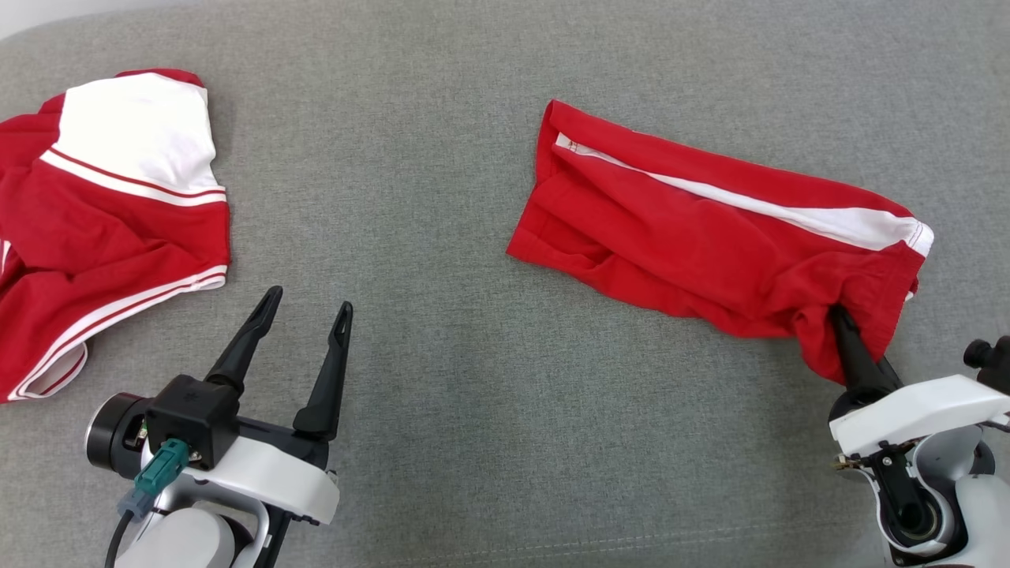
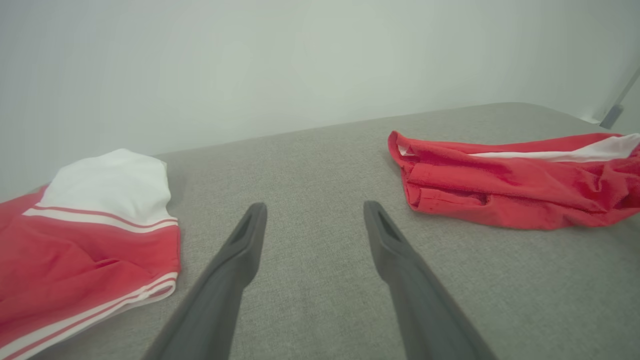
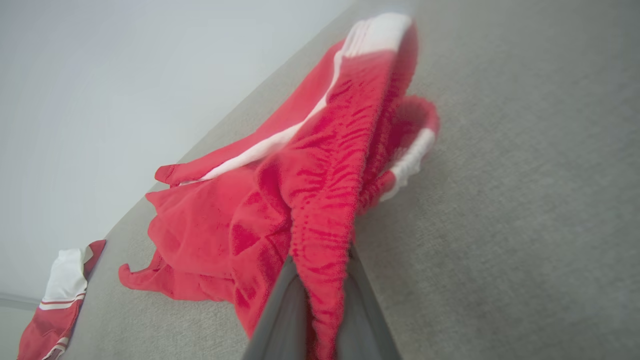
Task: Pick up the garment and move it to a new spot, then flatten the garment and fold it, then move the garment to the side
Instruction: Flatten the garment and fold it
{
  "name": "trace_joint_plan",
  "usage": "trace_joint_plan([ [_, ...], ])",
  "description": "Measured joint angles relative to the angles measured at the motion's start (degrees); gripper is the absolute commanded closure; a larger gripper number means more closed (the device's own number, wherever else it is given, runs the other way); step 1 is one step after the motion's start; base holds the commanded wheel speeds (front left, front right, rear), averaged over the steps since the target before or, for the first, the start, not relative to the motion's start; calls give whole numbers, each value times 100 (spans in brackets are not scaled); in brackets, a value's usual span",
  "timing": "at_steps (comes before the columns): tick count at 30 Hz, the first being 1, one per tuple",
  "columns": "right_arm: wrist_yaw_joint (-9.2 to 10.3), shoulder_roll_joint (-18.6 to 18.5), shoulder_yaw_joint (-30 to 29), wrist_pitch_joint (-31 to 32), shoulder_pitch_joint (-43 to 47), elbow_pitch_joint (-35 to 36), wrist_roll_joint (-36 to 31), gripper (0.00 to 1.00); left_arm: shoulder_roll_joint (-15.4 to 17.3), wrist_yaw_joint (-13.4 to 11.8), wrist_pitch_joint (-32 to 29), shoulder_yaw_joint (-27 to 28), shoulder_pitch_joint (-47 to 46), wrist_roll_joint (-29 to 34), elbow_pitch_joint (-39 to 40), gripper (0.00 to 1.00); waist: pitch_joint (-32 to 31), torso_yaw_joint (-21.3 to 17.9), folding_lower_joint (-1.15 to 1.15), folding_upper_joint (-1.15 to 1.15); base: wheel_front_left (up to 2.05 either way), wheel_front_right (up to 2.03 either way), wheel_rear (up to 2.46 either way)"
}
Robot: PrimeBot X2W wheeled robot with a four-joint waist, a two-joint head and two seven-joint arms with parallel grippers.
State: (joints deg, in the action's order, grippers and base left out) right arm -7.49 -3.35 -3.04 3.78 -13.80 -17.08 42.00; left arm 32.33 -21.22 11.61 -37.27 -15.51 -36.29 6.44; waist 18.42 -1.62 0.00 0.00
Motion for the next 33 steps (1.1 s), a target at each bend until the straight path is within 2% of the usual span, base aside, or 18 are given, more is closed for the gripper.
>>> trace_joint_plan([
  [7, 1, 46, 166, 595, 137, 1113, 14, 100, -4, 5, -8, -46, -3, 0, -5, 0, 15, 56, 0, 0, 0, 0, 0],
  [14, 1, 38, 987, 879, -411, 1243, -5, 100, -66, 59, -8, -102, -49, 0, -92, 0, 75, 104, 0, 0, 0, 0, 0],
  [18, 1, 25, 1390, 933, -988, 835, -10, 100, -118, 105, -7, -135, -206, 1, -156, 0, 127, 204, 0, 0, 0, 0, 0],
  [20, 1, 0, 1618, 934, -1411, 394, -34, 100, -179, 157, 0, -153, -275, 1, -197, 0, 164, 303, 0, 0, 0, 0, 0],
  [31, 1, -30, 2297, 725, -2619, -1036, 226, 100, -396, 279, 59, -244, -386, 1, -441, 0, 303, 626, 0, 0, 0, 0, 0],
  [32, 1, -40, 2369, 712, -2704, -1168, 280, 75, -414, 302, 59, -250, -388, 1, -463, 0, 312, 640, 0, 0, 0, 0, 0],
  [33, 1, -42, 2414, 656, -2763, -1278, 299, 17, -427, 308, 60, -257, -396, 1, -480, 0, 318, 651, 0, 0, 0, 0, 0],
])
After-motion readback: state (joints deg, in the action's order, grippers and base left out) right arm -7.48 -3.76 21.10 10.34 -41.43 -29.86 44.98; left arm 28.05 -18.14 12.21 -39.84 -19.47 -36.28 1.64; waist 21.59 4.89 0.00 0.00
